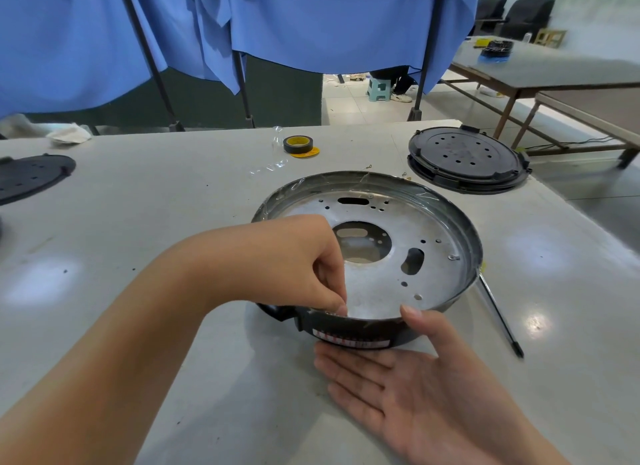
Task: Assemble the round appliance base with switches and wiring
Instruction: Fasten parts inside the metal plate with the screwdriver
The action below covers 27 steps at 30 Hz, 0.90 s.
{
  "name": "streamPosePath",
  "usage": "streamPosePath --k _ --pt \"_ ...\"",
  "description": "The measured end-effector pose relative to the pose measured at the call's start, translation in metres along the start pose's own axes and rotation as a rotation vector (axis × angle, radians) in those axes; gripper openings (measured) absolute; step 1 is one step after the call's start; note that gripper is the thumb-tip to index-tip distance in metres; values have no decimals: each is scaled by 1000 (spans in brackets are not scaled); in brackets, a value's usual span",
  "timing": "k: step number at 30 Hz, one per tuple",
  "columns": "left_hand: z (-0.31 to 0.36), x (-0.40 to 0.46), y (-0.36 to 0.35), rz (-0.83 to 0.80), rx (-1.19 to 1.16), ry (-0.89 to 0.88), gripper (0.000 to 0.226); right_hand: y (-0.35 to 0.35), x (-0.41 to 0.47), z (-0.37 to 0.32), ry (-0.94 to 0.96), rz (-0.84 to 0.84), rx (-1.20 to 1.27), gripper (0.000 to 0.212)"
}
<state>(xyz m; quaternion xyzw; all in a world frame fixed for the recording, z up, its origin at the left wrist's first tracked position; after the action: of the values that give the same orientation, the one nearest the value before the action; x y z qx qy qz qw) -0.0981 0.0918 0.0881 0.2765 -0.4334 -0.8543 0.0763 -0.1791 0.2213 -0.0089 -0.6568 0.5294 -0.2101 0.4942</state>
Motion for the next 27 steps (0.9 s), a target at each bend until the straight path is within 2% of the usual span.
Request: streamPosePath --k 6,10,13,16,19,27 --pt "8 3 5 -52 138 43 15 1 1 -1 5 9 22 91" --pt "16 9 7 -80 231 46 13 -1 1 -1 3 -7 25 90" --pt "23 12 7 -112 229 31 7 -1 0 0 -1 -5 31 89" --pt "25 13 10 -155 217 13 13 -2 0 0 -9 -10 35 88" --pt "23 11 14 -143 214 10 3 -2 0 -1 -11 -14 41 88" --pt "24 14 10 -133 268 44 11 -2 -1 -2 -20 -16 69 90"
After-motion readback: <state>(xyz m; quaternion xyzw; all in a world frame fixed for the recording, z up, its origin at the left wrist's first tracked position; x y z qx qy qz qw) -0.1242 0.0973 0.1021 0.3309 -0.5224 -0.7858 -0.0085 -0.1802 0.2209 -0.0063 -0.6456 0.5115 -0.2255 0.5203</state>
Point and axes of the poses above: each hand's wrist, its own x-axis towards the middle knuckle, its own y-axis out of the back of the hand, z = x × y, the point moved 4 cm from there along x, towards the middle knuckle, and after that the axes turned 10 degrees about -z, right-handed, at the moved point
